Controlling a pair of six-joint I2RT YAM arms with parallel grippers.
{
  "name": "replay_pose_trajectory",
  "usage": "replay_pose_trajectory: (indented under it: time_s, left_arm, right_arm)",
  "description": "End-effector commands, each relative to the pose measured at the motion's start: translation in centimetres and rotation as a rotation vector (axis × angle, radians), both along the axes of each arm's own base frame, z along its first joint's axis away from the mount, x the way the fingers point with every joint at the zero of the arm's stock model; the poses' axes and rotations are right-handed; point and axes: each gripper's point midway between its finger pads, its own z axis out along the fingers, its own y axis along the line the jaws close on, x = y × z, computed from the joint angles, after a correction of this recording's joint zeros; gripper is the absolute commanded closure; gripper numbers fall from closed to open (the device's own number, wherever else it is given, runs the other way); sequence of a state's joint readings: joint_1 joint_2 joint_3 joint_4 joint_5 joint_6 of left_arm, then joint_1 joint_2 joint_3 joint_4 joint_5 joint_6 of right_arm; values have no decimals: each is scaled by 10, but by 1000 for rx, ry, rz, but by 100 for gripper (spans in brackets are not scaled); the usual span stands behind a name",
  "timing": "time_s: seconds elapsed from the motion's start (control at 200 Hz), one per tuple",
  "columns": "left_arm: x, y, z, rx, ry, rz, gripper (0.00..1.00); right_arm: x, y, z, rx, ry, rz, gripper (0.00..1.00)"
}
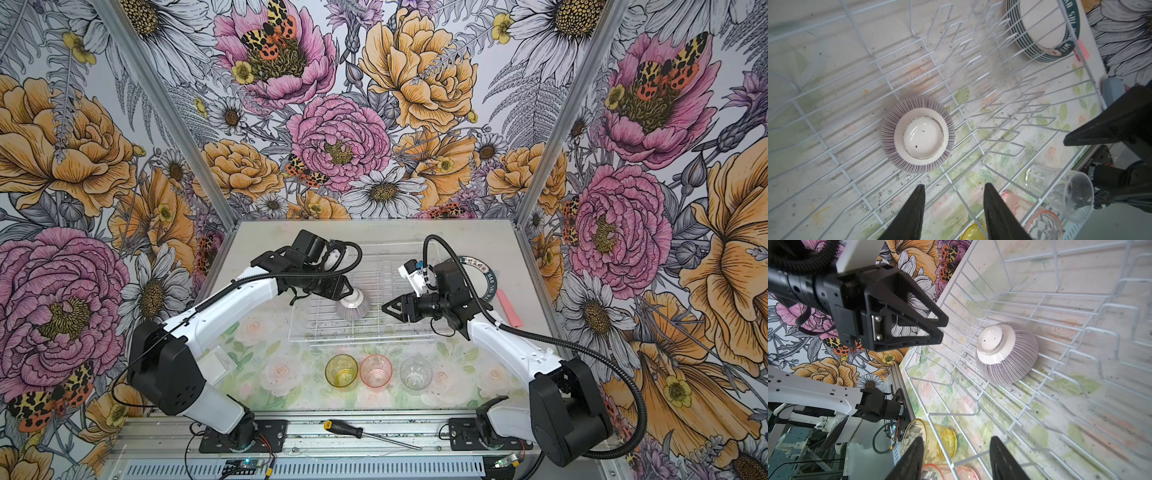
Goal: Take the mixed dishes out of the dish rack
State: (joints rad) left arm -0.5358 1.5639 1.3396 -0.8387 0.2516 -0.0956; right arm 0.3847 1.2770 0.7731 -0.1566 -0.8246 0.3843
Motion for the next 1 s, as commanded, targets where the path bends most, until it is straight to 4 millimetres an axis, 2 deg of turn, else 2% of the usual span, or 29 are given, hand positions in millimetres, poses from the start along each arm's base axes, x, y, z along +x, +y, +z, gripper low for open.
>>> replay_pose_trajectory:
  time_s: [0.0, 0.145, 0.225, 0.3, 0.445, 0.53, 0.676, 0.701, 0.716, 0.746, 0.996]
  left_arm:
    - [8, 19, -1, 173, -71, 52, 47]
    - [12, 17, -12, 249, -59, 52, 45]
    - [14, 11, -17, 269, -62, 41, 39]
    - [17, 8, -20, 280, -59, 37, 29]
    - [25, 4, -29, 287, -38, 32, 22]
    - [29, 0, -35, 289, -22, 24, 23]
    - [34, -7, -40, 281, -6, 7, 31]
    - [34, -8, -39, 280, -7, 8, 31]
    - [35, -9, -51, 296, 17, 4, 31]
    - [36, -9, -55, 301, 25, 3, 31]
    - [36, -7, -66, 335, 57, 6, 31]
  right_arm:
    - [7, -1, 12, 22, -39, -15, 47]
    - [11, -6, 14, 20, -44, -40, 47]
    - [13, -10, 17, 21, -49, -58, 46]
    - [15, -14, 21, 27, -56, -74, 47]
    - [14, -21, 34, 40, -85, -98, 46]
    - [14, -25, 41, 47, -98, -111, 46]
    - [14, -29, 45, 50, -106, -123, 46]
    - [14, -30, 44, 50, -104, -124, 46]
    - [14, -30, 45, 51, -106, -124, 46]
    - [14, -31, 45, 51, -107, -127, 46]
    - [17, -36, 43, 49, -100, -143, 46]
